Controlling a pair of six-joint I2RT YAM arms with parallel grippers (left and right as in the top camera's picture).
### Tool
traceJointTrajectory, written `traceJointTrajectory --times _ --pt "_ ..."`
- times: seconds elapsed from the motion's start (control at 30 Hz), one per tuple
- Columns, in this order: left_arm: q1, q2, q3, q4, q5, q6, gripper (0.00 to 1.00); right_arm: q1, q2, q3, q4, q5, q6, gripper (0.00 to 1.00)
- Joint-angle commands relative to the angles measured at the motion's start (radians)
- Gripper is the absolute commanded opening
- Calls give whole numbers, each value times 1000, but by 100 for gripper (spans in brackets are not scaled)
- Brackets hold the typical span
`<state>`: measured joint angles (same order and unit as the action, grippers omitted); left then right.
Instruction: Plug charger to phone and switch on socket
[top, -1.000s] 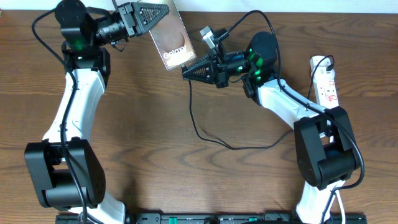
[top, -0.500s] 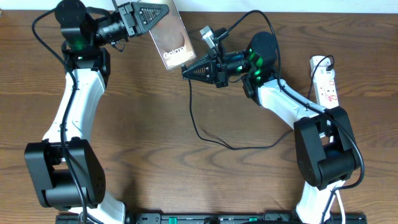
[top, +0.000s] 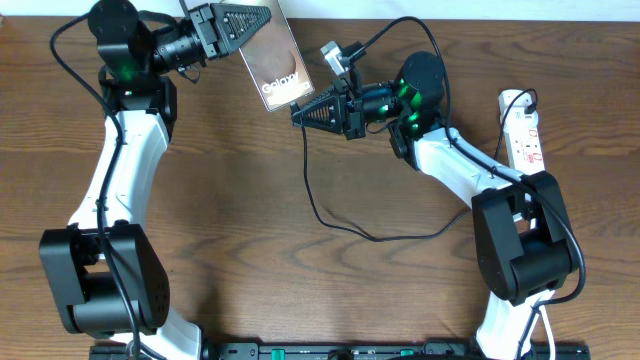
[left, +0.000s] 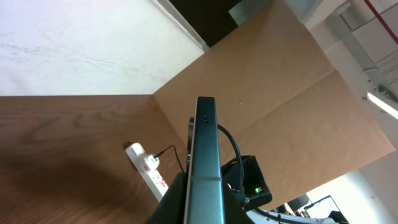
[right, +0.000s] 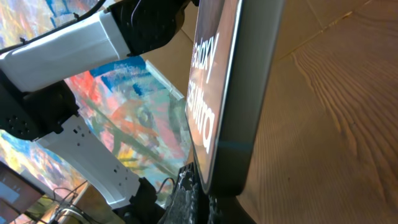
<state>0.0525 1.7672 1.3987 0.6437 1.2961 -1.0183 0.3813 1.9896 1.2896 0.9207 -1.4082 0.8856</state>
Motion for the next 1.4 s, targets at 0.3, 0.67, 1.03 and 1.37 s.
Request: traceJointTrajectory --times 0.3,0.67,1.03,1.37 --pt "-15 -7 10 -8 138 31 7 0 9 11 72 154 59 1" --pt "-16 -7 10 -11 155 31 7 0 9 11 90 172 72 1" --pt "-16 -7 10 -11 155 31 7 -1 9 11 90 176 80 1" --pt "-16 -7 10 -11 156 35 8 -2 9 11 90 204 114 1"
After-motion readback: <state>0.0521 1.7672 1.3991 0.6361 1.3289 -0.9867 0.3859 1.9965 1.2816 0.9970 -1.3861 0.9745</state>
